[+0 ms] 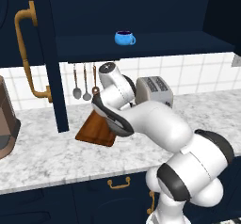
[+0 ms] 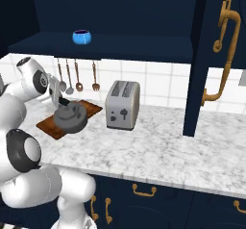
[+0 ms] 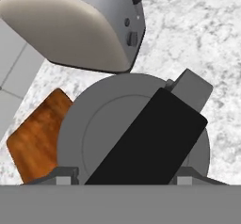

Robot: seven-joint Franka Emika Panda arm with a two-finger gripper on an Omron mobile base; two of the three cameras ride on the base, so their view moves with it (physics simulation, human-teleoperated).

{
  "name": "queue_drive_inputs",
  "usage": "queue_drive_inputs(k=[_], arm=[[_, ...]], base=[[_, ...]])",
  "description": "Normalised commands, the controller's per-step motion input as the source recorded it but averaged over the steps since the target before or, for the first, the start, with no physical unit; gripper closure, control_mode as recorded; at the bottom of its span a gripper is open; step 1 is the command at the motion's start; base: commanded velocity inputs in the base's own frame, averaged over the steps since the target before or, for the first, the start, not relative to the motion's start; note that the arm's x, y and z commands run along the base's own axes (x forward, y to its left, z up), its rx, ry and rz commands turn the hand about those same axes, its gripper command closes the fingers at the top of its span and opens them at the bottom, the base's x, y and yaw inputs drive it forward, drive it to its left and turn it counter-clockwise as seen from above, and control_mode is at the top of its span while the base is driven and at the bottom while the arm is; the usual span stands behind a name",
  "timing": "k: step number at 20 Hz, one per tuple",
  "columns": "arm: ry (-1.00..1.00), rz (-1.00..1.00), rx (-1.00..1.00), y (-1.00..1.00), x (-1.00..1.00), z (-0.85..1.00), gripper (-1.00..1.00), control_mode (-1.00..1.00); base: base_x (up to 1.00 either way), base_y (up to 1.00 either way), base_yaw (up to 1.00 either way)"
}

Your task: Pick the kettle from the counter and place it on the tray. Then pick the mug from the cabinet and place it on the tray. Then close the cabinet doors.

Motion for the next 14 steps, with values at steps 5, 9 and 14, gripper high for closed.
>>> queue_drive_inputs(k=[5, 9, 14], arm=[[-0.06, -0.02, 0.01, 0.07, 0.39, 0.03, 1.0, -1.0], [-0.18, -0.02, 0.0, 0.08, 0.29, -0.01, 1.0, -1.0], [-0.11, -0.01, 0.0, 0.09, 0.26, -0.06, 1.0, -1.0]], base=[[0.0, 0.0, 0.0], [0.0, 0.0, 0.0], [0.0, 0.0, 0.0]])
